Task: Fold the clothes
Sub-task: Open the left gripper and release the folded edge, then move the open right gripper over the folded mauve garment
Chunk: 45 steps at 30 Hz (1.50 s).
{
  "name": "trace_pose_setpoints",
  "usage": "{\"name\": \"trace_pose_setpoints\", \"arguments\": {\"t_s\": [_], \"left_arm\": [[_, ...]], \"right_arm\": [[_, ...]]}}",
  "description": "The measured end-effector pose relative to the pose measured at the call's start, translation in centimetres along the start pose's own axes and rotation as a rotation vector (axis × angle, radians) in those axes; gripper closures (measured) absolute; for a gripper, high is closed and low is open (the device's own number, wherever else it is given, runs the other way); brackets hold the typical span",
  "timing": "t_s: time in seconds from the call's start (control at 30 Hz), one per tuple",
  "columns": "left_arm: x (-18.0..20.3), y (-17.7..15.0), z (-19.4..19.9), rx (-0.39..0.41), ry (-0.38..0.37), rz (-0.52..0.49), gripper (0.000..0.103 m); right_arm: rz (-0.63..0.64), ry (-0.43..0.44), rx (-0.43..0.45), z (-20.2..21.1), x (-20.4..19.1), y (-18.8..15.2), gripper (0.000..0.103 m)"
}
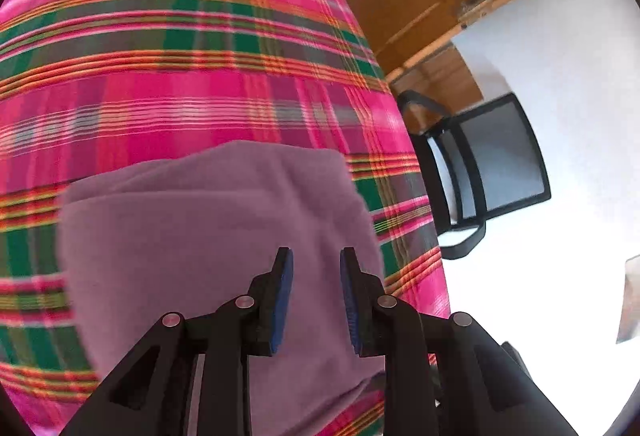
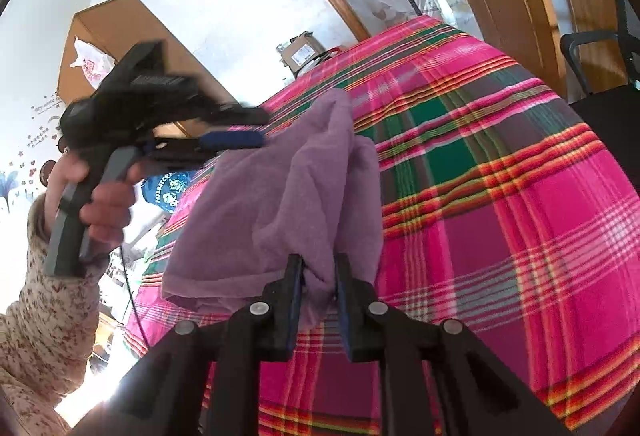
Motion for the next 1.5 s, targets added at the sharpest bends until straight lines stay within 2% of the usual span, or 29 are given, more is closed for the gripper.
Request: {"name": "trace_pose_setpoints", "arguments": {"t_s": [0.1, 0.3, 0.4, 0.43, 0.47, 0.6, 0.7, 0.83, 1.03, 1.2, 1.27, 1.4, 1.5], "left_arm": [[-1.9, -1.6, 2.2, 0.033, 0.002, 0.003, 0.077], [-5.1, -5.0, 4.5, 0.07, -0.018, 0.061, 0.077], [-6.3, -6.7, 5.2, 0.088, -0.023, 0.096, 0.076], [-6.6, -7.3, 5.3, 0.087, -0.028, 0.098, 0.075], [-6.8, -7.9, 5.4, 0.083, -0.031, 0.1, 0.075], [-7.3, -9.3, 5.7, 0.078, -0.028, 0.106, 0.075], [-8.0, -10.1, 5.7, 0.071, -0.015, 0.109, 0.075], [-8.7, -11.3, 5.3, 0.052, -0.015, 0.12, 0.075], [-8.9, -13.5, 4.6, 0.03, 0.019, 0.085, 0.074], [-9.3, -14.5, 4.4, 0.019, 0.011, 0.094, 0.073], [-9.3, -14.7, 4.5, 0.017, 0.013, 0.09, 0.073], [-9.0, -14.9, 4.9, 0.026, 0.017, 0.069, 0.07], [-9.0, -15.0, 5.1, 0.028, 0.013, 0.072, 0.068]], "right_arm": [[0.0, -0.029, 0.015, 0.9, 0.2, 0.2, 0.083], [0.056, -0.144, 0.117, 2.9, -0.5, 1.9, 0.083], [0.11, -0.132, 0.163, 3.3, -2.1, 3.3, 0.078], [0.138, -0.121, 0.154, 2.9, -2.8, 3.7, 0.071], [0.165, -0.124, 0.142, 2.4, -3.3, 4.0, 0.069], [0.236, -0.141, 0.06, -0.4, -4.1, 4.1, 0.069], [0.29, -0.193, 0.008, -1.6, -4.0, 3.1, 0.069], [0.336, -0.239, -0.047, -1.7, -3.0, 0.6, 0.069], [0.348, -0.252, -0.088, -0.5, -1.9, -1.9, 0.069], [0.4, -0.328, -0.149, 0.2, -0.9, -3.2, 0.068], [0.4, -0.344, -0.149, 0.8, -0.8, -3.2, 0.068], [0.394, -0.326, -0.054, 2.7, -2.1, -1.3, 0.068], [0.417, -0.307, -0.017, 3.0, -3.2, 0.1, 0.068]]}}
Point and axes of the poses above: each gripper's, at about its wrist camera, not at the fingertips, and z roughly against the way its jaws point, x to its right, y to its top, the point moved 9 cm from there along -z, roughly the way its jaws point, and after that the axes turned 1 degree about x, right-handed, at the moved point
